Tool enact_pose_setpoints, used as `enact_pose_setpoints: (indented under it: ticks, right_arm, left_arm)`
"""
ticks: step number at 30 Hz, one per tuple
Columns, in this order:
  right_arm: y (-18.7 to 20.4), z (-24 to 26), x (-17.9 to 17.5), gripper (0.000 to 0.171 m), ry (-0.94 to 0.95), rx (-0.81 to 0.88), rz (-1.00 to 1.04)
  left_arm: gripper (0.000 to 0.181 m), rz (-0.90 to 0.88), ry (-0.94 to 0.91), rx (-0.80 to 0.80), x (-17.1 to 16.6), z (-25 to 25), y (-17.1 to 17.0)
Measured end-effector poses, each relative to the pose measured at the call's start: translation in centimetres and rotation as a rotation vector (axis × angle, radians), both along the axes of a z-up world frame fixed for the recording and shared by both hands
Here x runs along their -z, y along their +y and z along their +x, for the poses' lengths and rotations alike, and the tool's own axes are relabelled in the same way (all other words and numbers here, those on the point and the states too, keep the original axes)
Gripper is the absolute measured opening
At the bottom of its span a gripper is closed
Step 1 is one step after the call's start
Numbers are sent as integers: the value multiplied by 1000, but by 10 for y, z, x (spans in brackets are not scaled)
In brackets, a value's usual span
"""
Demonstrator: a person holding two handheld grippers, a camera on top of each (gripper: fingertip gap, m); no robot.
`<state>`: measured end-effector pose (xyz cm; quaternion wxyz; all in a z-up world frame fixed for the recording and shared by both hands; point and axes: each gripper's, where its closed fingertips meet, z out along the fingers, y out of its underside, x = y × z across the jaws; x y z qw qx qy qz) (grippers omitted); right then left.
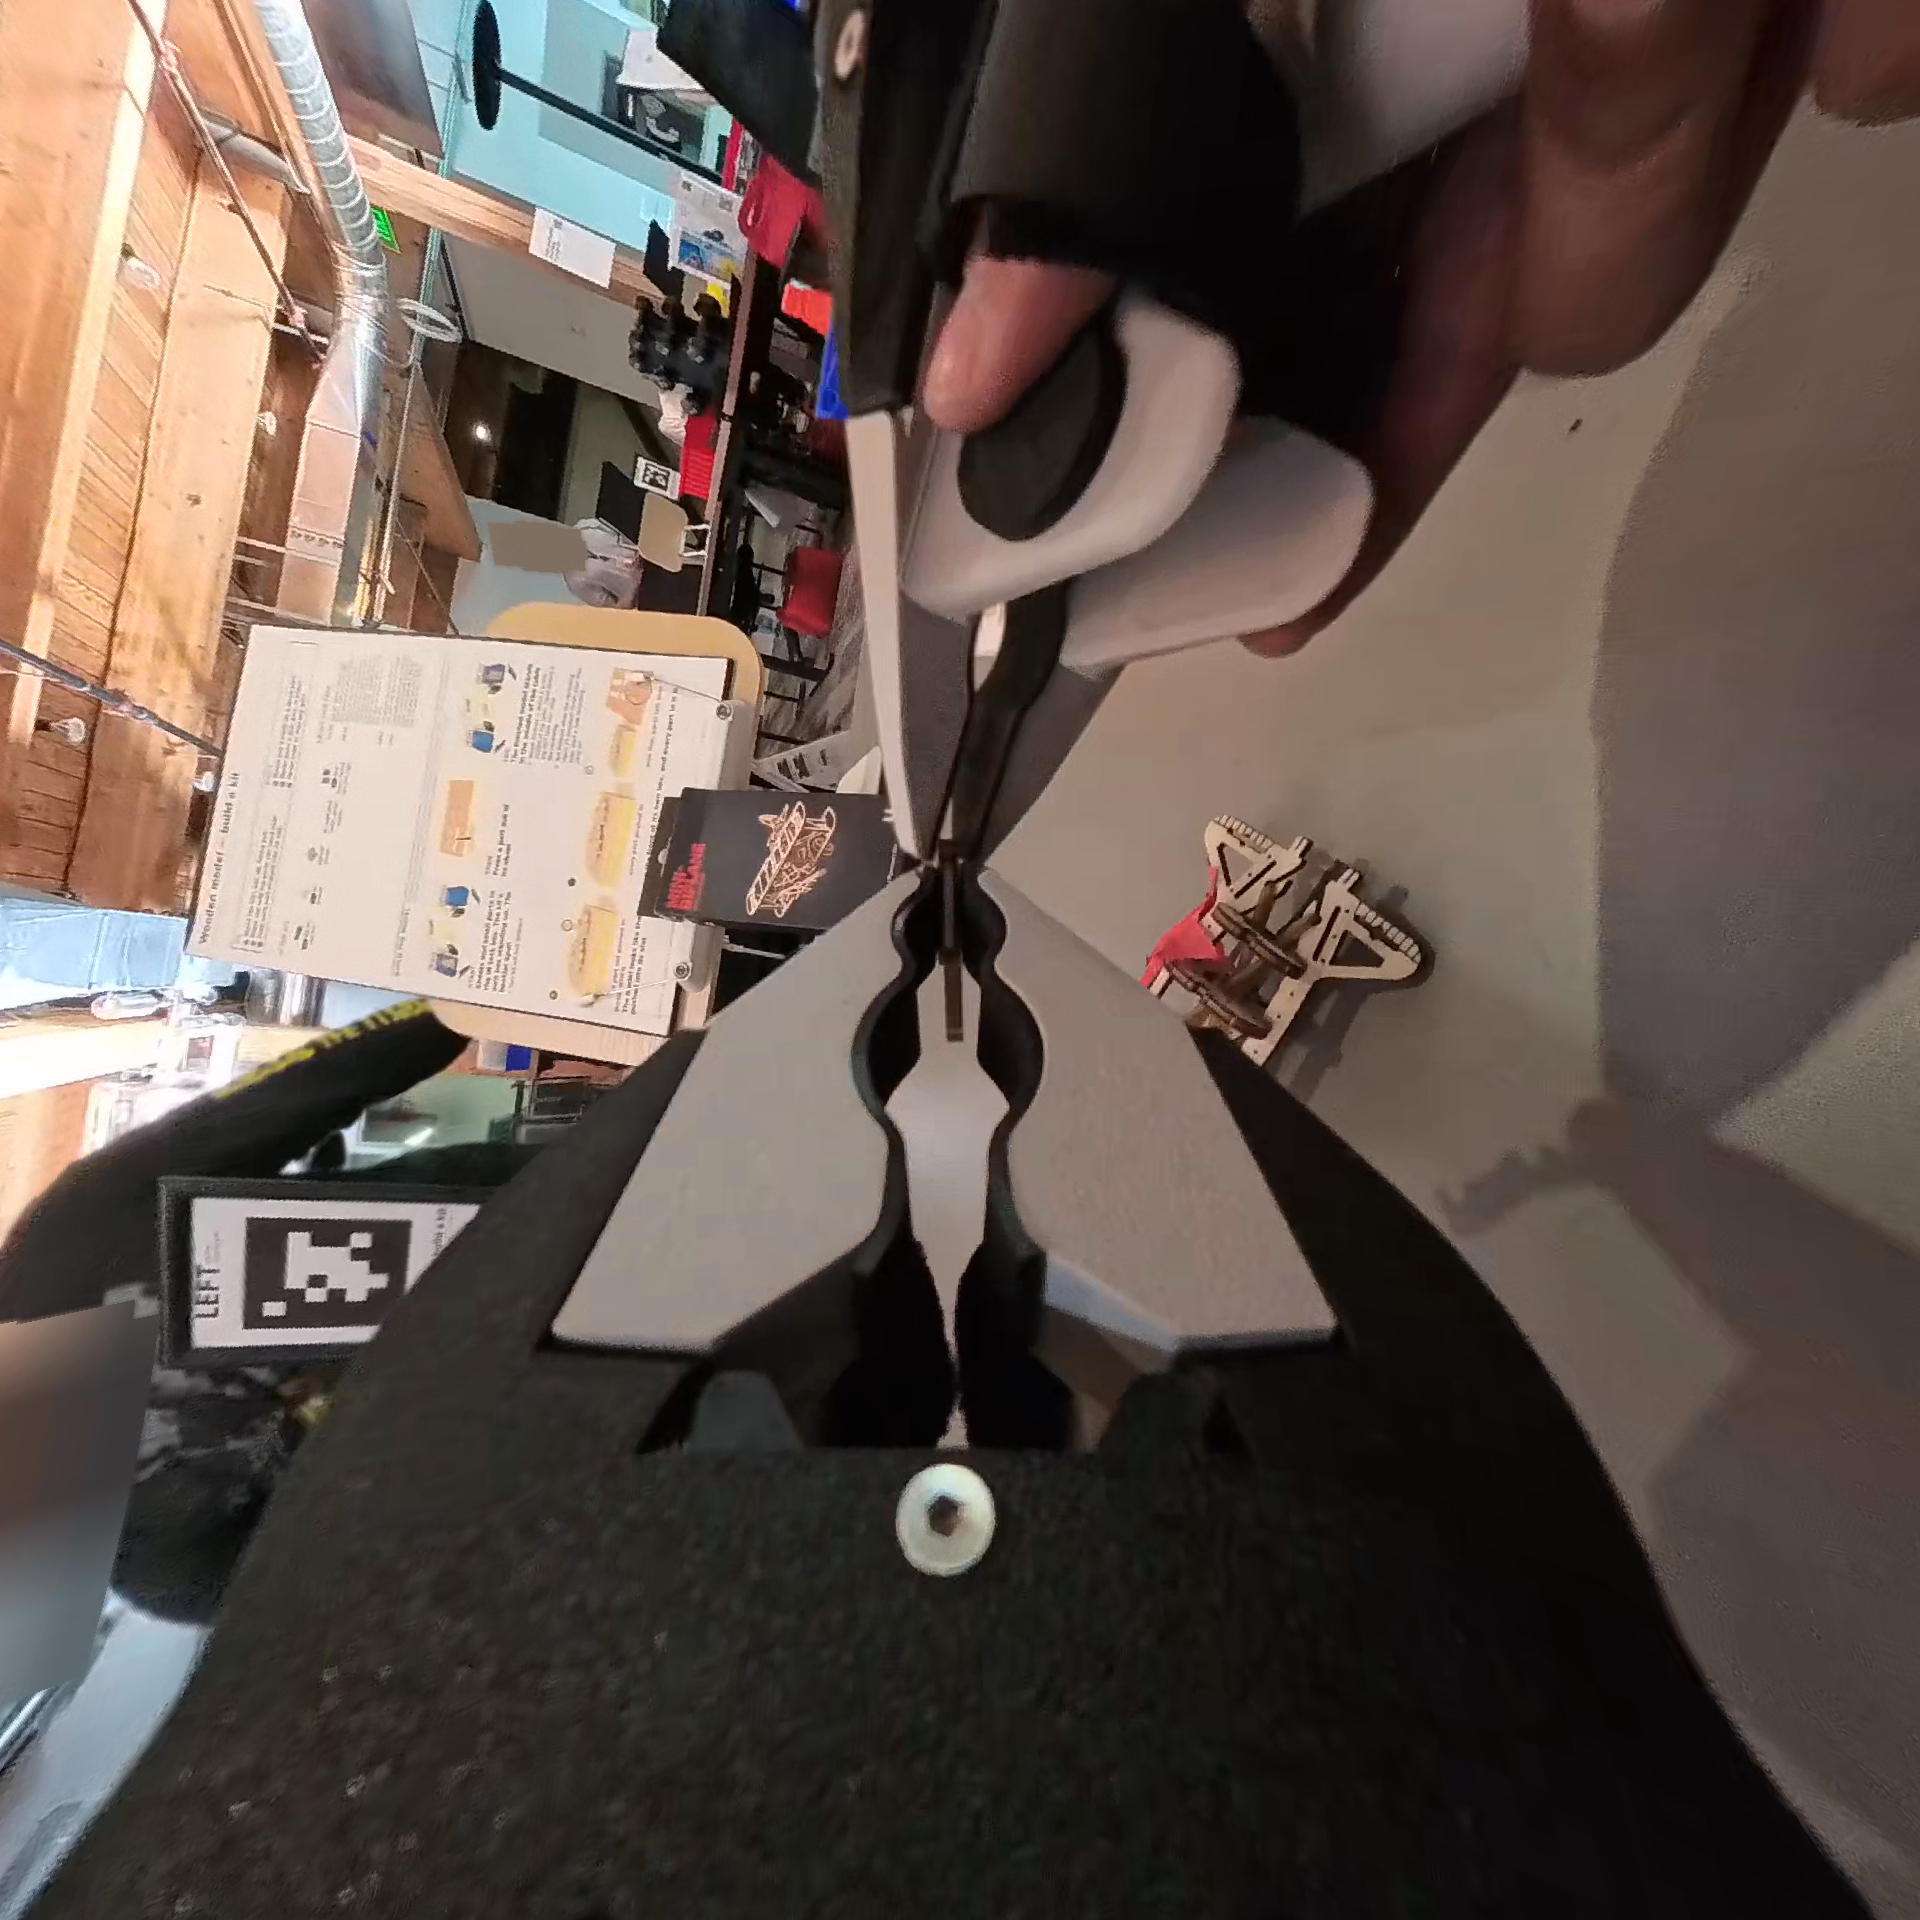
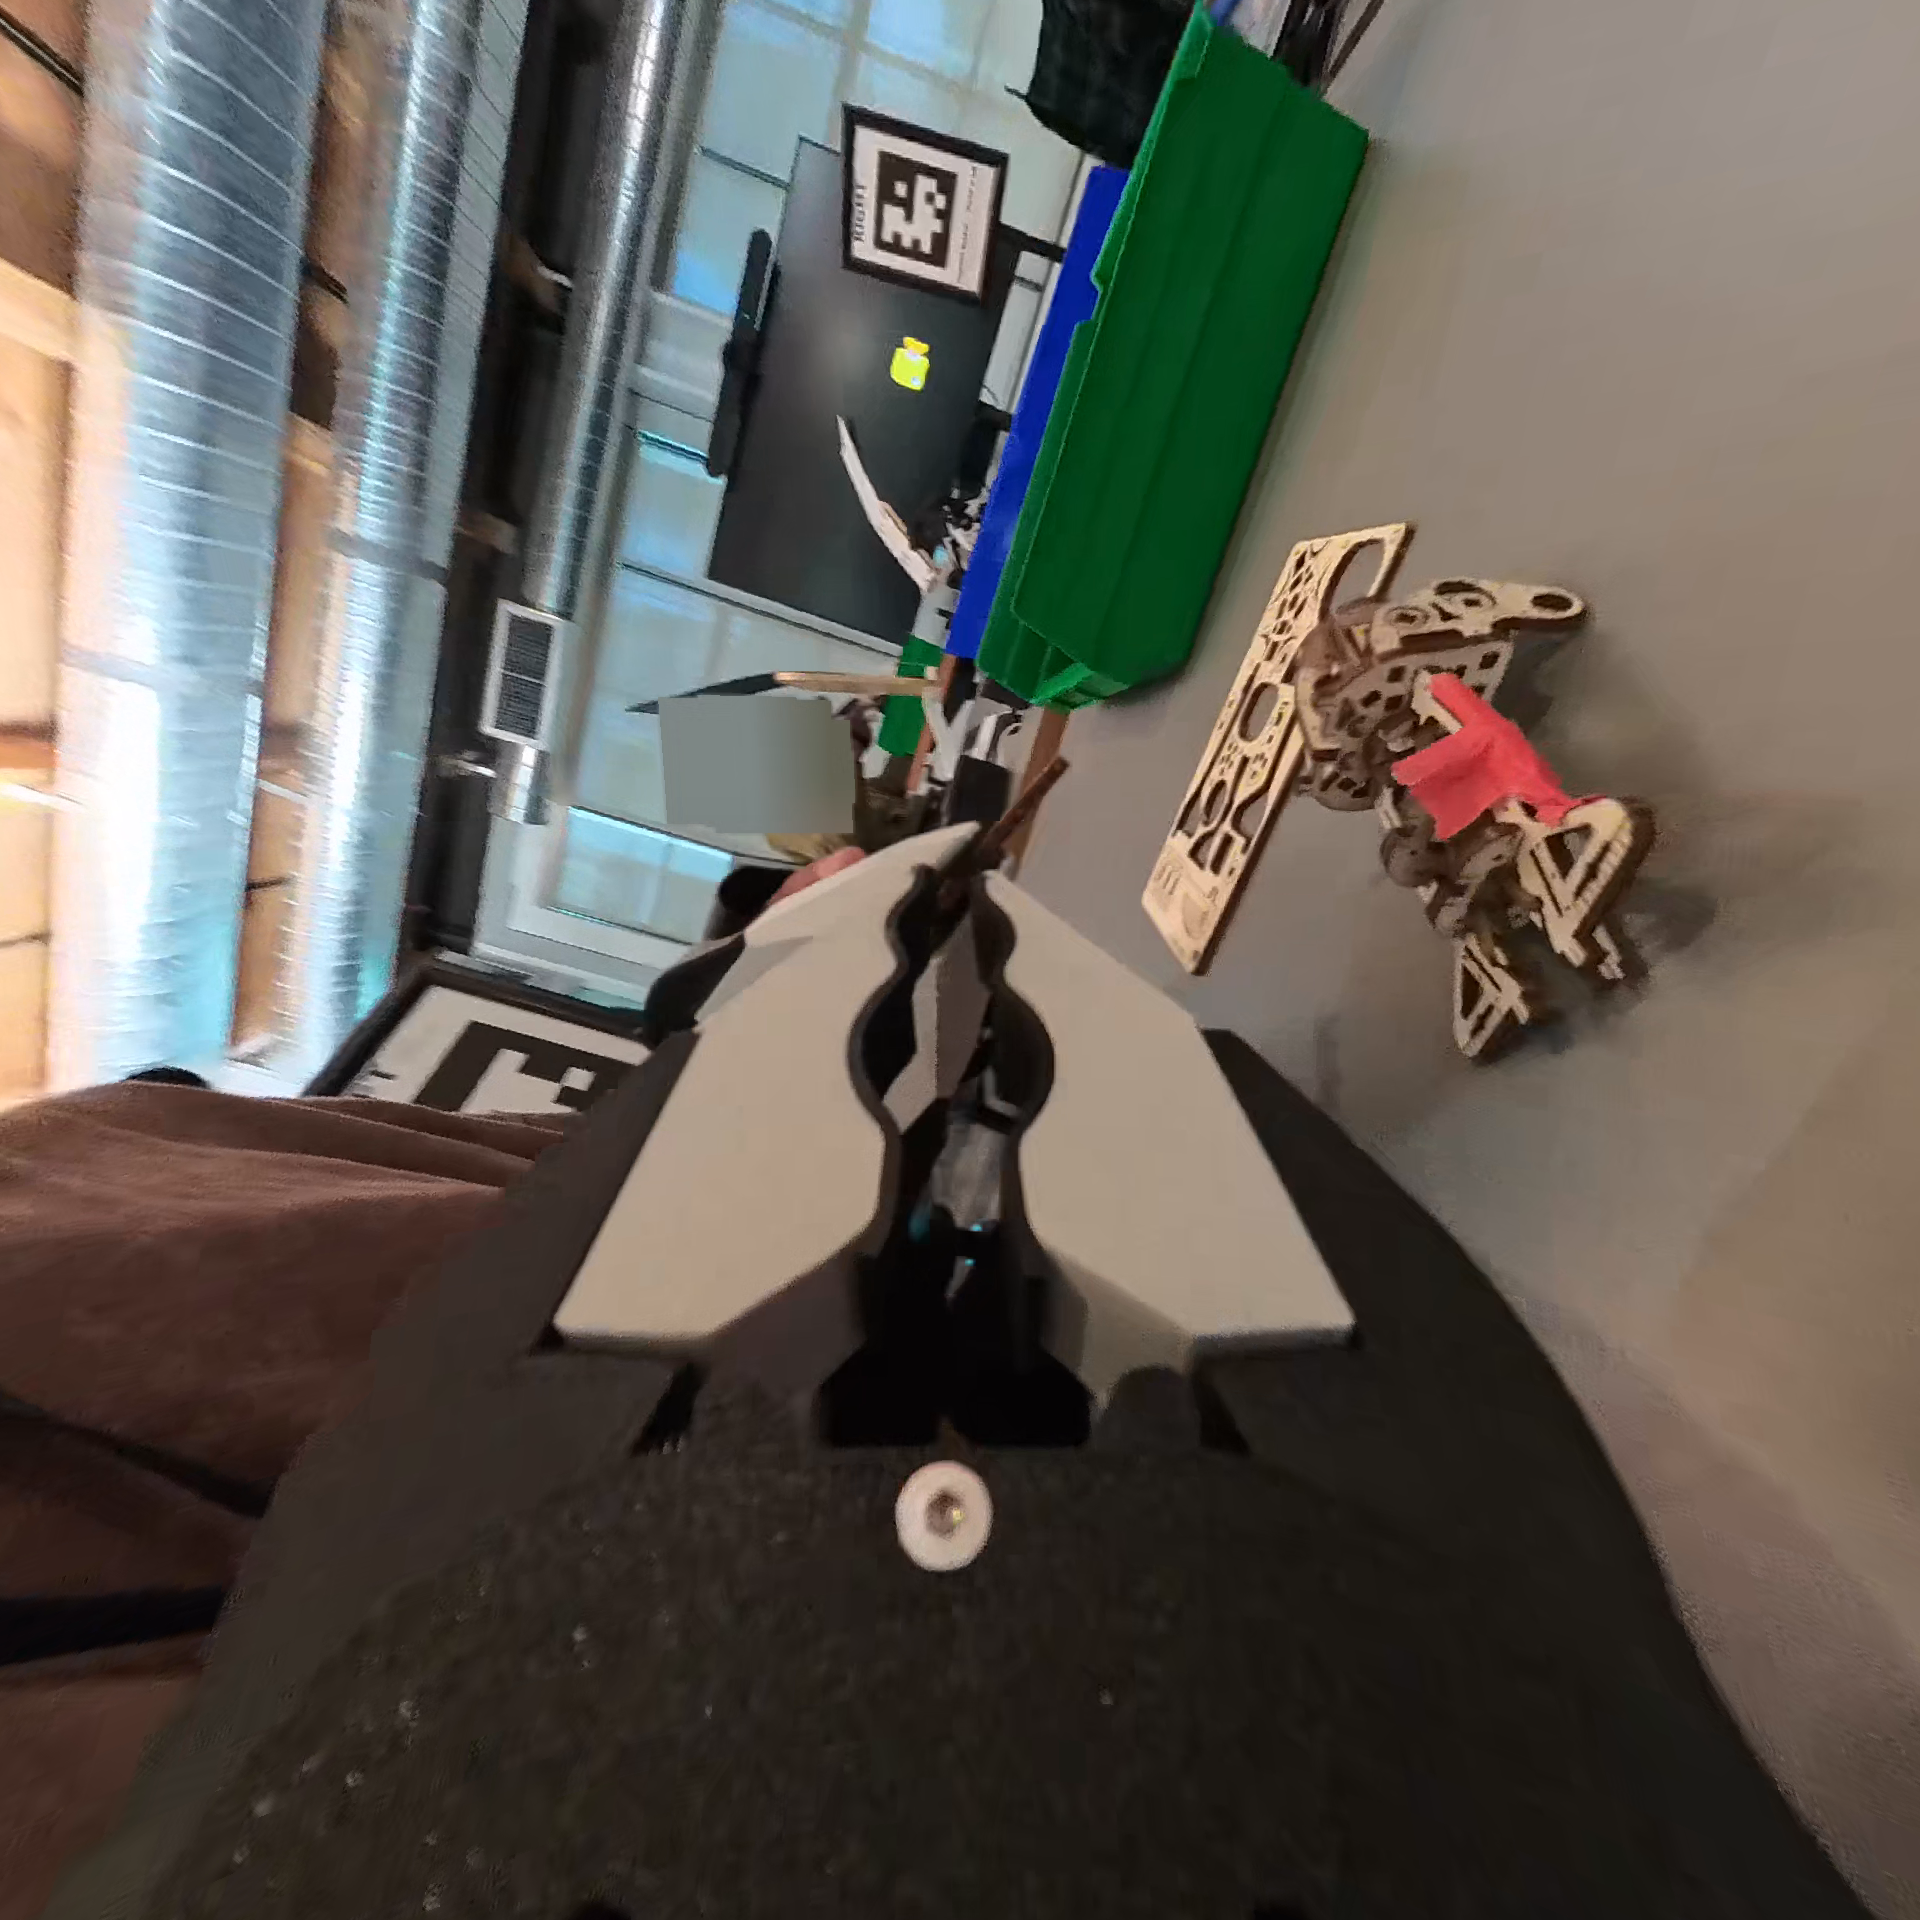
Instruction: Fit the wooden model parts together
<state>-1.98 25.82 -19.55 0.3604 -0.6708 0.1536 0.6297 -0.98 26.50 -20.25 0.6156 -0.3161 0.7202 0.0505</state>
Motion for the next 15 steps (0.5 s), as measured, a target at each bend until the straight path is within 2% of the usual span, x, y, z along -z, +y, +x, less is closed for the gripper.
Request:
enact_pose_setpoints:
  ticks: [9, 15]
  right_arm:
    - [-1, -2, 14, 3, 44, -72, -88]
    - [-4, -1, 20, 1, 4, -107, -90]
  left_arm:
    - [1, 90, 45, -17, 12, 0, 1]
    - [11, -16, 30, -48, 18, -4, 6]
